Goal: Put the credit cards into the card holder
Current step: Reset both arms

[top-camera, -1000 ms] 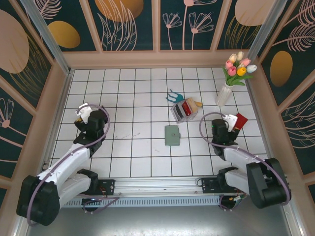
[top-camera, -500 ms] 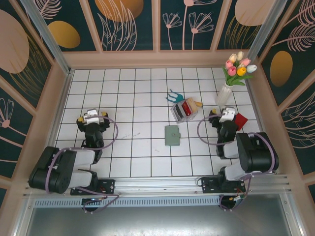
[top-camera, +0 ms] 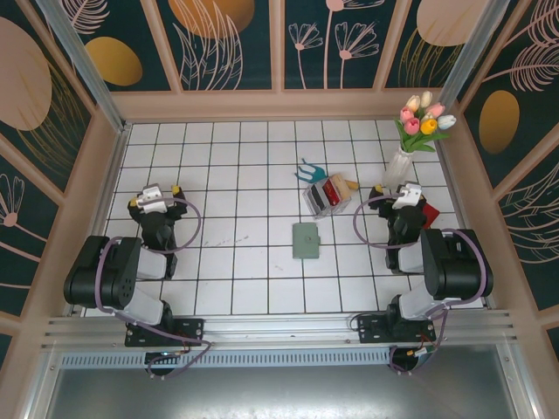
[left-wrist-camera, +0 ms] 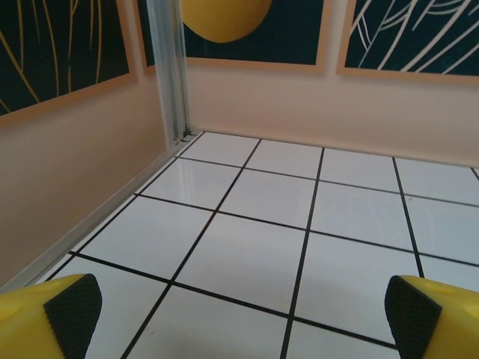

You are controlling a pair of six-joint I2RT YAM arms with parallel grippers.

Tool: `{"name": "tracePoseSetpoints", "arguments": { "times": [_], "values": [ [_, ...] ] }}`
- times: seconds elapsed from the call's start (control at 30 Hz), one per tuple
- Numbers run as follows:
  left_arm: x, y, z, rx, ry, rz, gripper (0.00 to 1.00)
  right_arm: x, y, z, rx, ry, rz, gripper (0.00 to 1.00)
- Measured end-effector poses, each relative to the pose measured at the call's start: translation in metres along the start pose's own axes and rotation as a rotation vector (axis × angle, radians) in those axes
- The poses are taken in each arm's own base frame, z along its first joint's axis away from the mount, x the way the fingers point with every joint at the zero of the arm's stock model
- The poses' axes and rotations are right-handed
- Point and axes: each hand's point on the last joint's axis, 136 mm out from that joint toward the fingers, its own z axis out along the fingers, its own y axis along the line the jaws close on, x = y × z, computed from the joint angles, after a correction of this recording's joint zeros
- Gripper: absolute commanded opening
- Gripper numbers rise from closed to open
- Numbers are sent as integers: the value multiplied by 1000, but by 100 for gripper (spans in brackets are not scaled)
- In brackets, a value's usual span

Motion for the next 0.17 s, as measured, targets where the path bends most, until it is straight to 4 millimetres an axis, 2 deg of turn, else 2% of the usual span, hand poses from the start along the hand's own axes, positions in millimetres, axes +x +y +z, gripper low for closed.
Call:
{"name": "tracePoseSetpoints", "arguments": {
  "times": [0.17],
  "values": [
    [0,0,0,3,1,-9,99,2,0,0,0,7,-1,99]
  ]
}}
